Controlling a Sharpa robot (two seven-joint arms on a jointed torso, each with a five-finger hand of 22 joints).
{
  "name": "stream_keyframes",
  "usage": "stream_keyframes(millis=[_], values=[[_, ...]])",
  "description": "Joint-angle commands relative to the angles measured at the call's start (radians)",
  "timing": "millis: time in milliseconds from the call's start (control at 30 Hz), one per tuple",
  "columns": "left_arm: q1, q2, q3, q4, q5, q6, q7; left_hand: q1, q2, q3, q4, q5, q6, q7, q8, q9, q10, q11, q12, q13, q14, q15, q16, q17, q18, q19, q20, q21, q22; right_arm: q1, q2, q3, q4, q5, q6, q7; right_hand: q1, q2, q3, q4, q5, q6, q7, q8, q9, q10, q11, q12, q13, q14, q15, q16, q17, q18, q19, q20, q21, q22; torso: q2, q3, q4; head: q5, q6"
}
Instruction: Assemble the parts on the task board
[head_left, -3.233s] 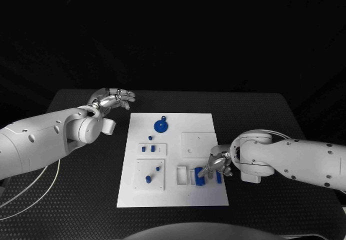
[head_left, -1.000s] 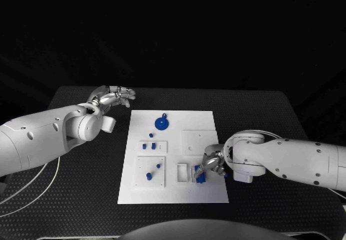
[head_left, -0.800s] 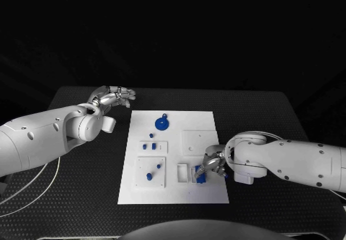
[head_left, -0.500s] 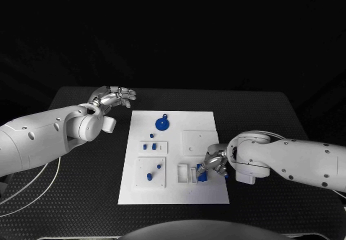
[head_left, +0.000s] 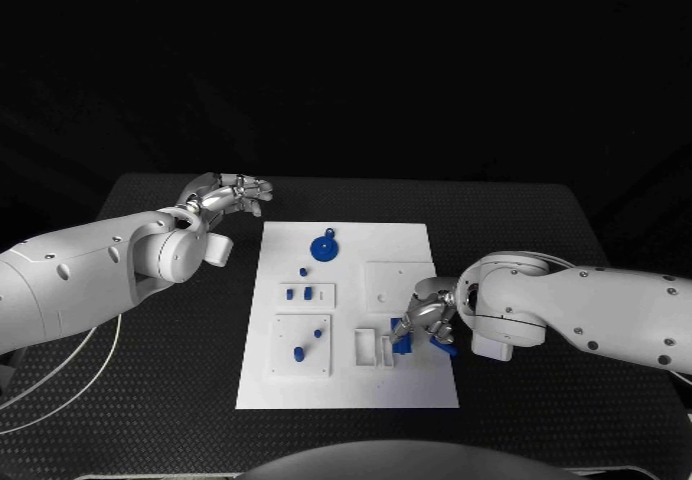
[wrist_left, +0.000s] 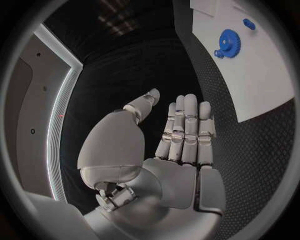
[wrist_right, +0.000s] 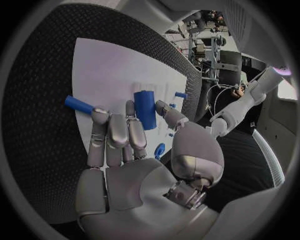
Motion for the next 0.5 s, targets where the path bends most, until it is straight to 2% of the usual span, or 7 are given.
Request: stream_keyframes(millis=[33,133,300,500], values=[[0.001,0.001,0.001,0.002,0.0,0.014,0.003,-0.001,0.005,-0.004,-0.002,-0.005,0.0,-0.002,0.005,-0.001,0.001,0.003,0.006,0.001,-0.002,-0.002,-0.005,0.001,0.008,-0.003,-0.011,-0.005,0.021,0.002,0.006,0.0,-0.003,0.03,0.003,0.0,-0.006,-0.004,-0.001,0.001,-0.004,0.006,0.0,-0.006,0.001,0.002,0.007,-0.007,0.0,0.002,-0.007,0.005,0.0,0.034,0.008,0.002,0.005,0.0,0.0,-0.0004,0.0004,0.0,-0.001],[0.001,0.002,0.001,0.003,-0.001,0.015,0.002,-0.001,0.005,-0.004,-0.002,-0.005,0.001,-0.002,0.005,-0.001,0.001,0.003,0.006,0.001,-0.002,-0.002,-0.005,0.001,0.008,-0.003,-0.011,-0.005,0.021,0.002,0.013,0.0,-0.007,0.038,0.001,0.0,-0.007,-0.004,-0.001,0.001,-0.004,0.006,0.0,-0.006,0.001,0.002,0.007,-0.006,0.001,0.002,-0.007,0.005,0.0,0.034,0.008,0.002,0.005,0.0,0.0,-0.0015,-0.0004,0.002,0.0],[0.001,0.004,0.001,0.004,-0.002,0.015,0.001,0.0,0.005,-0.004,-0.002,-0.005,0.001,-0.002,0.005,-0.001,0.001,0.003,0.007,0.001,-0.002,-0.002,-0.005,0.001,0.008,-0.003,-0.011,-0.005,0.021,0.002,0.051,-0.001,-0.031,0.059,0.004,0.003,-0.008,-0.005,-0.002,0.002,-0.006,0.006,0.0,-0.006,0.001,0.002,0.007,-0.007,0.001,0.002,-0.007,0.005,-0.001,0.034,0.008,0.002,0.005,0.0,0.001,-0.0005,-0.0013,0.002,-0.001],[0.001,0.007,0.001,0.004,-0.002,0.015,0.001,-0.001,0.005,-0.004,-0.002,-0.005,0.001,-0.002,0.005,-0.001,0.001,0.003,0.007,0.001,-0.001,-0.002,-0.005,0.001,0.008,-0.003,-0.011,-0.005,0.021,0.001,0.089,-0.001,-0.054,0.097,0.004,0.004,-0.009,-0.005,-0.002,0.002,-0.006,0.006,0.0,-0.007,0.001,0.003,0.007,-0.007,0.002,0.001,-0.007,0.005,-0.001,0.034,0.008,0.002,0.005,-0.001,0.001,-0.0007,0.0023,-0.001,0.001]])
